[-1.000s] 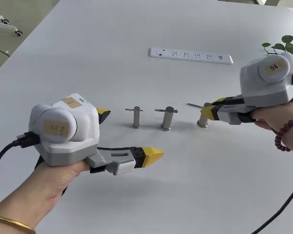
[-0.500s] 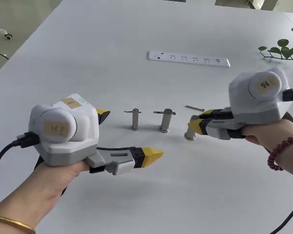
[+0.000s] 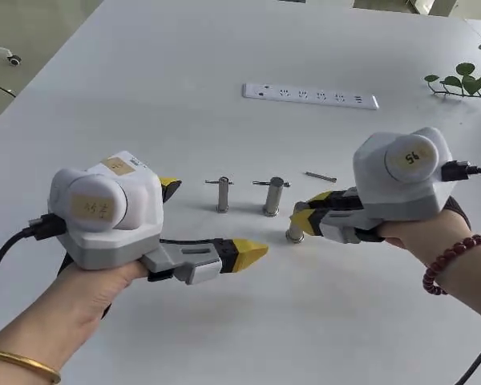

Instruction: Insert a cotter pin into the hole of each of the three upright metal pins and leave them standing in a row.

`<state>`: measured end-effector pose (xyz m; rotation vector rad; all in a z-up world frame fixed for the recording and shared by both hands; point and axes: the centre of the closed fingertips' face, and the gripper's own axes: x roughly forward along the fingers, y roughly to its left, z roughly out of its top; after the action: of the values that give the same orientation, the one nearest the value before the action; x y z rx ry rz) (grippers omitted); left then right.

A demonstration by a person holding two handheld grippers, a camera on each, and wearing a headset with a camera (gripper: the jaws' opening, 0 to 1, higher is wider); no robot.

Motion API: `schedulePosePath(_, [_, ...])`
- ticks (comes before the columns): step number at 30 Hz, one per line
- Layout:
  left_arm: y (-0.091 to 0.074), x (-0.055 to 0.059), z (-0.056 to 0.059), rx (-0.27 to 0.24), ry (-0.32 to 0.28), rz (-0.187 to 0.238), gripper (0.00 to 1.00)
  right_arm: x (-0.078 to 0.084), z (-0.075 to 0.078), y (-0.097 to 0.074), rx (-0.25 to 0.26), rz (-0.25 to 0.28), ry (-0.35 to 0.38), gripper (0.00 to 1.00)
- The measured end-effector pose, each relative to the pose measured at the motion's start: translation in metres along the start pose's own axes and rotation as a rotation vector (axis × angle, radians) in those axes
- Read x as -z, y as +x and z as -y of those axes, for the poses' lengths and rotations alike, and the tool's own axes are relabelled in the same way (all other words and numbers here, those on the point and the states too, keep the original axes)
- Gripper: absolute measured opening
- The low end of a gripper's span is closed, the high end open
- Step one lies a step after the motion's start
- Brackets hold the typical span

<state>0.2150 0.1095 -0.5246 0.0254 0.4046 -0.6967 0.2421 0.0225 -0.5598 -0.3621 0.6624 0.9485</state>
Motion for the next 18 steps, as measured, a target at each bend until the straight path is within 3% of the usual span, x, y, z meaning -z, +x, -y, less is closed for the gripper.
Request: schedulePosePath(18, [0.0003, 0.0008, -0.0007, -0.001, 0.005, -0.006, 0.93, 0.0043, -0.0076, 0.0029, -0.025, 0.031, -0.047, 0.08])
